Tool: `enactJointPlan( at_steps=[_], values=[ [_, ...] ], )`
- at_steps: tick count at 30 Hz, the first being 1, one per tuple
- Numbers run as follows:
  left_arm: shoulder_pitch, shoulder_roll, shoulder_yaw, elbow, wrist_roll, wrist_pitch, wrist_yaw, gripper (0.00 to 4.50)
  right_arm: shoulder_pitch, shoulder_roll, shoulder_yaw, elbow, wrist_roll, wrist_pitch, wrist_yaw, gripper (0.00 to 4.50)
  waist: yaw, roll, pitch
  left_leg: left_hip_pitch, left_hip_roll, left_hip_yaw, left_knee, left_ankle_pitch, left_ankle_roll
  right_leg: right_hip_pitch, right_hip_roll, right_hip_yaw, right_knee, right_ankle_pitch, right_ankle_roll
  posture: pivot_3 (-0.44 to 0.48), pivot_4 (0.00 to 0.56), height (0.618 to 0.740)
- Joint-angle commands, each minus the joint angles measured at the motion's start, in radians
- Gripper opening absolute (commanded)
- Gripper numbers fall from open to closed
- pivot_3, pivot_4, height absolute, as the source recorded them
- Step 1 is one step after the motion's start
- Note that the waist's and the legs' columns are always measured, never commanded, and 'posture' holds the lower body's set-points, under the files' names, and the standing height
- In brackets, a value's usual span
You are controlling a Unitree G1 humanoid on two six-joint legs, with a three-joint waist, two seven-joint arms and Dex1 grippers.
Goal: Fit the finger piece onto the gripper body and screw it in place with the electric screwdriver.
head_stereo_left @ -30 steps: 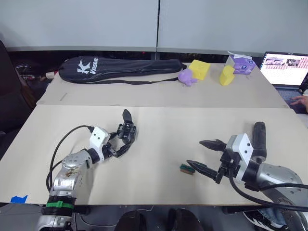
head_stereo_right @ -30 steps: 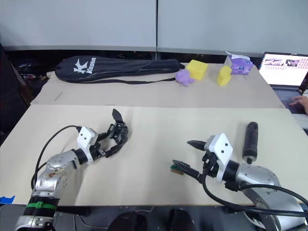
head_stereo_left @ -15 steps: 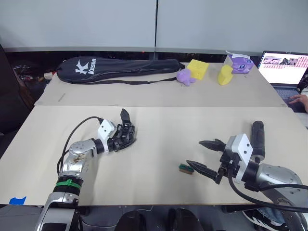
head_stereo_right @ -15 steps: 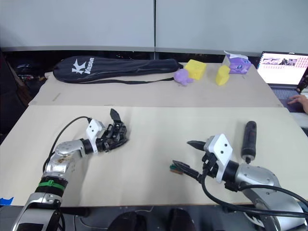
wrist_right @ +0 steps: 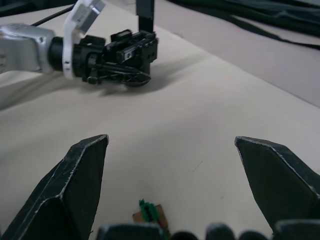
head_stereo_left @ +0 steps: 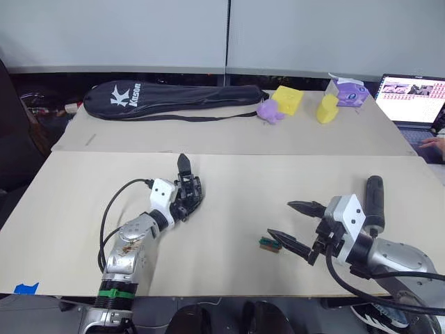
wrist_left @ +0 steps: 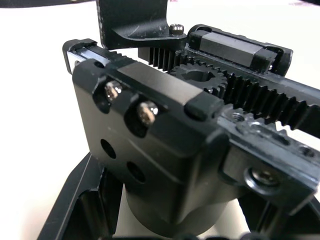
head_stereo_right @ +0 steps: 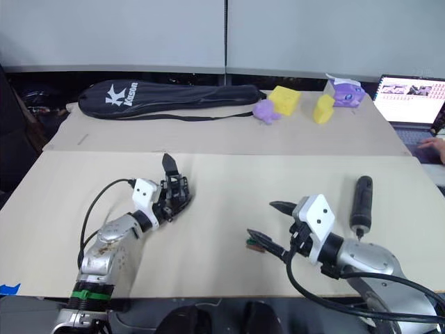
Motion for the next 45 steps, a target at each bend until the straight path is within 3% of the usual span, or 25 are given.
enactJointPlan(
  at_steps=[1,7,9,11,12,21,26,31,38,44,45],
  values=[
    [-0.010,0.018,-0.027,-0.026,0.024,-0.041,-0.019,2.53,-0.005,0.007,0.018,-0.033,-0.011,-0.027,-0.004,4.50,0.000,0.000,0.000,0.000,0.000,0.000,0.000,0.000,0.000,0.000,0.000,0.000,0.000,0.000,0.000,0.000,0.150,0.740],
    [0.016,0.023,-0.036,0.000,0.026,-0.050,-0.039,2.53,0.012,0.009,0.009,-0.034,-0.010,-0.031,0.002,4.50,0.000,0.000,0.000,0.000,0.000,0.001,0.000,0.000,0.000,0.000,0.000,0.000,0.000,0.000,0.000,0.000,0.150,0.740],
    [0.028,0.026,-0.041,-0.006,0.023,-0.055,-0.054,3.55,0.032,0.011,0.005,-0.039,-0.007,-0.032,0.002,4.50,0.000,0.000,0.000,0.000,0.000,0.000,0.000,0.000,0.000,0.000,0.000,0.000,0.000,0.000,0.000,0.000,0.150,0.740],
    [0.038,0.039,-0.037,-0.016,0.018,-0.058,-0.071,4.31,0.048,0.007,0.005,-0.048,-0.005,-0.031,0.009,4.50,0.000,0.000,0.000,0.000,0.000,0.000,0.000,0.000,0.000,0.000,0.000,0.000,0.000,0.000,0.000,0.000,0.150,0.740],
    [0.042,0.047,-0.032,-0.018,0.015,-0.058,-0.080,4.46,0.051,0.006,0.005,-0.049,-0.005,-0.033,0.011,4.50,0.000,0.000,0.000,0.000,0.000,0.000,0.000,0.000,0.000,0.000,0.000,0.000,0.000,0.000,0.000,0.000,0.150,0.740],
    [0.062,0.133,-0.031,-0.034,-0.029,-0.075,-0.219,4.46,0.068,0.003,-0.019,-0.054,0.005,-0.033,0.017,4.50,-0.002,0.000,0.000,0.001,0.000,0.000,0.000,0.000,0.000,0.000,0.000,0.000,0.000,0.000,0.000,0.000,0.150,0.740],
    [-0.023,0.224,-0.025,0.059,-0.063,-0.090,-0.390,4.46,0.006,-0.024,-0.025,-0.018,0.012,-0.024,0.041,4.50,-0.002,0.000,0.000,0.001,0.000,0.000,0.000,0.000,0.000,0.000,0.000,0.000,0.000,0.000,0.000,0.000,0.150,0.740],
    [-0.107,0.270,-0.019,0.176,-0.058,-0.148,-0.480,4.46,-0.028,-0.026,-0.019,-0.020,0.034,0.005,0.030,4.50,-0.001,0.000,0.000,0.000,0.000,0.000,0.000,0.000,0.000,0.000,0.000,0.000,-0.001,0.000,0.000,0.000,0.150,0.740],
    [-0.241,0.243,-0.066,0.388,-0.018,-0.248,-0.572,4.46,-0.015,-0.025,0.002,-0.036,0.043,0.014,0.014,4.50,0.001,0.000,0.000,0.000,0.000,0.001,0.000,0.000,0.000,0.000,0.000,-0.001,-0.001,0.000,0.000,0.000,0.150,0.740],
    [-0.294,0.192,-0.092,0.509,0.028,-0.329,-0.576,4.46,-0.025,-0.035,0.002,-0.024,0.046,0.014,0.014,4.50,-0.003,0.000,0.000,-0.001,-0.001,0.001,0.000,0.000,0.001,0.000,0.001,-0.002,-0.001,0.000,0.000,0.000,0.150,0.740],
    [-0.296,0.186,-0.097,0.513,0.032,-0.339,-0.583,4.22,-0.026,-0.037,0.003,-0.023,0.044,0.014,0.015,4.50,-0.004,0.000,0.000,-0.001,-0.001,0.001,0.000,0.000,0.001,0.000,0.001,-0.002,-0.001,0.000,0.000,0.000,0.150,0.740]
  ],
)
